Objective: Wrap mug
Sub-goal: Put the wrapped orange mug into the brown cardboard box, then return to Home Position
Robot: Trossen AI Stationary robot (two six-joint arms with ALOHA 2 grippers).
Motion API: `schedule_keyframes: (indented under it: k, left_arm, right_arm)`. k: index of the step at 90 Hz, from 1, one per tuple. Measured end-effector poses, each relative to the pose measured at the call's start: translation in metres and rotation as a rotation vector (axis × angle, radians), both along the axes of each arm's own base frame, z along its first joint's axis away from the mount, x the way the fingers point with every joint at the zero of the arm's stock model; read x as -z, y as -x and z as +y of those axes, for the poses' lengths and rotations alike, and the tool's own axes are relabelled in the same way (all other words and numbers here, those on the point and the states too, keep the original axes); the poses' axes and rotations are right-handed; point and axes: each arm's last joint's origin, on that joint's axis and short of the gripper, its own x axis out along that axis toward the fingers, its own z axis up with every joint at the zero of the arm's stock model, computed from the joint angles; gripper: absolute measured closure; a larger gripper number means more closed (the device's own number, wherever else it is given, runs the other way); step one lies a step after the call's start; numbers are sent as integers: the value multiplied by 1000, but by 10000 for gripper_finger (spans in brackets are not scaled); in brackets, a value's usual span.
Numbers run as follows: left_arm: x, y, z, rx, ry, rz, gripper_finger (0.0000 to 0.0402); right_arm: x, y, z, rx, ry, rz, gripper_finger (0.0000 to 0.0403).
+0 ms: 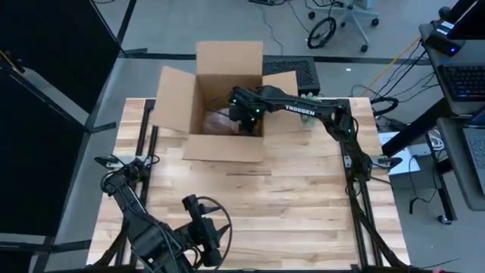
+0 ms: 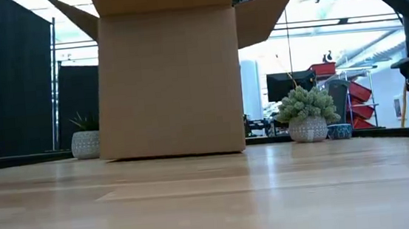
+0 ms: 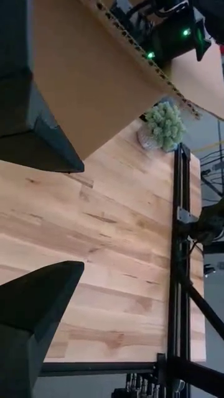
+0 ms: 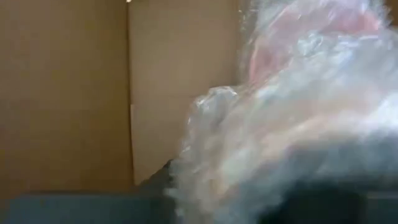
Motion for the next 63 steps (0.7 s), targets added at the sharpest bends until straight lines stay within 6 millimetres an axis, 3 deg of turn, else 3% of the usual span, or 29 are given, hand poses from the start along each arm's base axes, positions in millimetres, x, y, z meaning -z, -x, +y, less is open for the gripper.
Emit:
schedule_keyframes:
  k: [14,26,43,63]
  left_arm:
    - [0,0,0,0,0,0,169]
    - [0,0,0,1,0,1,169]
    - [0,0,0,3,-6,5,169]
    - [0,-1,2,0,-11,9,169]
  right_arm:
    - [-4,-2,2,1,12,-32,188]
    - [-24,7,5,-6,39,-61,138]
    - [-87,37,15,-28,122,-210,116]
    - [-166,94,43,-18,188,-409,126]
